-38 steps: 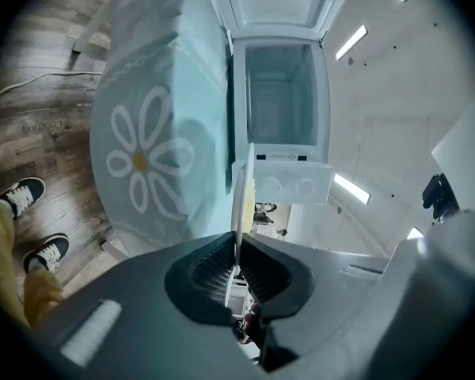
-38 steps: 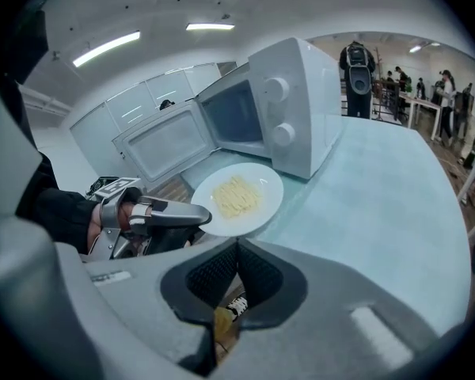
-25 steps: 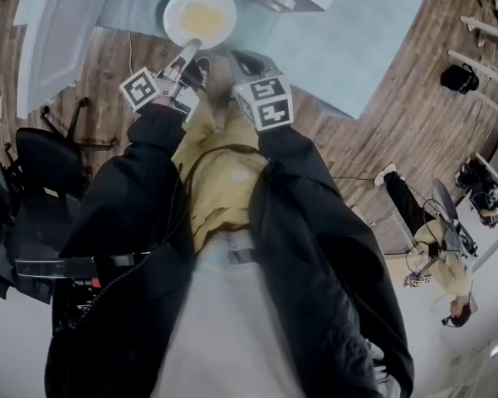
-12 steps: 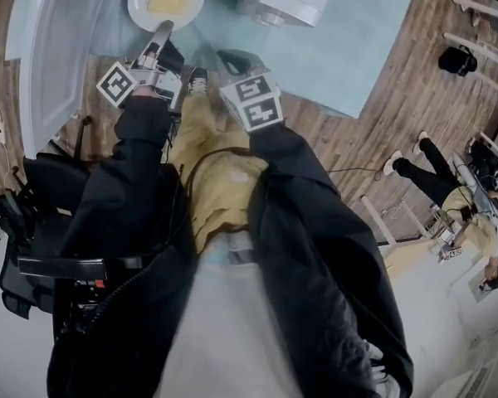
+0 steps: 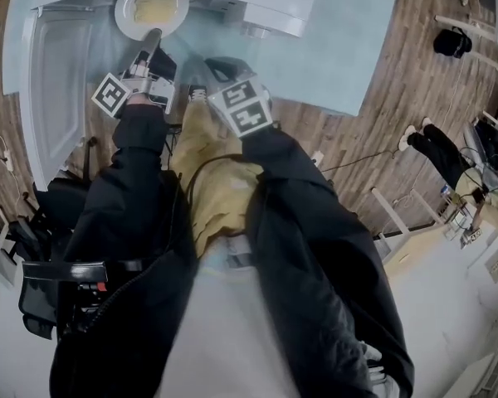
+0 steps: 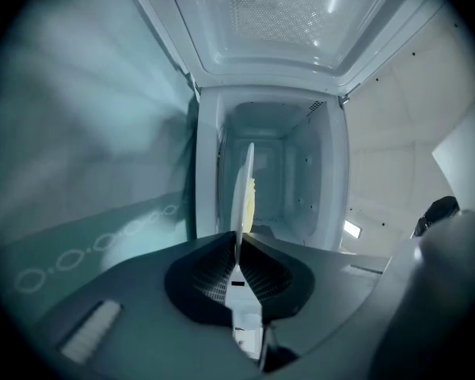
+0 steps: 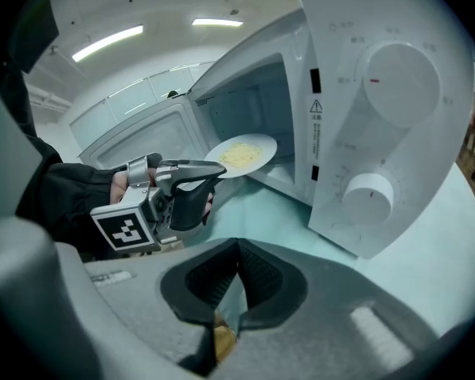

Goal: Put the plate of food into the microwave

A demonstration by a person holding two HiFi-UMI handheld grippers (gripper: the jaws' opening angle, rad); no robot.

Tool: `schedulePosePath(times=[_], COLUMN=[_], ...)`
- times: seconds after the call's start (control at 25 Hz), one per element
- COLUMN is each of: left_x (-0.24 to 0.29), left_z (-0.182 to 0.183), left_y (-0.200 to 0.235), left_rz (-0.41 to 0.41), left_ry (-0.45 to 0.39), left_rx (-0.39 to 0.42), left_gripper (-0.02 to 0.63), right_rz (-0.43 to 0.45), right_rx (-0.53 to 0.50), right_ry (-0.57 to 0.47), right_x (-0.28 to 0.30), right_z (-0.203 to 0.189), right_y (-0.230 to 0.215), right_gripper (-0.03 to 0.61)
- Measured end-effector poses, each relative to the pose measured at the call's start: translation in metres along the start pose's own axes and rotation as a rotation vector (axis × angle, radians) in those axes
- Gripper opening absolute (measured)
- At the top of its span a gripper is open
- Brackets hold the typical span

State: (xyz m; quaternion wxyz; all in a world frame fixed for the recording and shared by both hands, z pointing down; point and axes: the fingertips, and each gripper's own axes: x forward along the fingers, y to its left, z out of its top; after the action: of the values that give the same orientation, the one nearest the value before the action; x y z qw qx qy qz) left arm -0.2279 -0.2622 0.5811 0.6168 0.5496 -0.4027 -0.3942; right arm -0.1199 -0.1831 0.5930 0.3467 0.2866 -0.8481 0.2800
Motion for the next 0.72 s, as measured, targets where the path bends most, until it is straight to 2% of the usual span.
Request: schedulePosePath(times=[0.72], left_x=[0.043], left_z=[0.036], left_y=[0.010], left_rz=[0.000], left_ry=[-0.044], left_rx=[-0.052], left_gripper=[0.029], right_rz=[-0.063], right_rx=[0.088], right_ry=[0.026], right_x=[-0.006], right_z=[-0.026], right_y=[-0.013], right_gripper=[0.002])
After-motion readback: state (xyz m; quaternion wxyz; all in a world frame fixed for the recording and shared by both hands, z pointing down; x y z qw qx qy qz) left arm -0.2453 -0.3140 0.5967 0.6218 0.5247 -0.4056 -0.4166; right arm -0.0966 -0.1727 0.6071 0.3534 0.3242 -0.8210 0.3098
